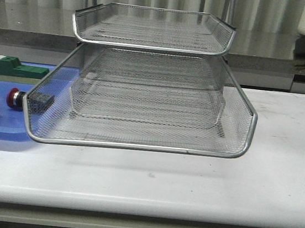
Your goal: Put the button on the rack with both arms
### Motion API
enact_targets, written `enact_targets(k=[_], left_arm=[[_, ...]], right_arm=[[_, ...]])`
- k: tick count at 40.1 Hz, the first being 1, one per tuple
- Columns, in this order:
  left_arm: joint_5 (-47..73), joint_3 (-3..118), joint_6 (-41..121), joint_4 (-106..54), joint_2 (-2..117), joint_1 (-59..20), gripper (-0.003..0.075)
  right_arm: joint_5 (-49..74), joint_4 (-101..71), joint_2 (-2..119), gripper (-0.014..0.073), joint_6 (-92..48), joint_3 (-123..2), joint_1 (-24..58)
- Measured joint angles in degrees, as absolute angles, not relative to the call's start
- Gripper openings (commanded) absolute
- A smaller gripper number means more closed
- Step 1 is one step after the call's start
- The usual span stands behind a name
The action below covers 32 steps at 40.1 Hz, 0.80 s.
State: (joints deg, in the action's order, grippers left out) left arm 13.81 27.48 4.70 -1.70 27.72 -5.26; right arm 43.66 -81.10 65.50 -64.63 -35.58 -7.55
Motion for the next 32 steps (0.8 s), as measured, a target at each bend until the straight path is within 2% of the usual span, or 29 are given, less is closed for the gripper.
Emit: enact_targets(k=[3,5,23,32], left_arm=[[13.8,27.5,4.7,-1.7,27.7,-5.3,0.0503],[13.8,27.5,4.7,-1.7,27.7,-5.3,0.0503],[13.8,27.5,4.7,-1.7,27.7,-5.3,0.0503],[13.8,27.5,4.7,-1.7,27.7,-5.3,0.0503]], right_arm=[[42.1,-74.4,62.4,-0.0003,-59.6,-38.5,-7.5],[41.0,-70.0,60.5,-0.007,-56.8,-39.9,-7.1],[32.9,-23.5,47.8,-0.006,-24.4,-42.2,4.2],[30.1,-17.2,37.7,-0.006,-18.4,-36.2,5.5]])
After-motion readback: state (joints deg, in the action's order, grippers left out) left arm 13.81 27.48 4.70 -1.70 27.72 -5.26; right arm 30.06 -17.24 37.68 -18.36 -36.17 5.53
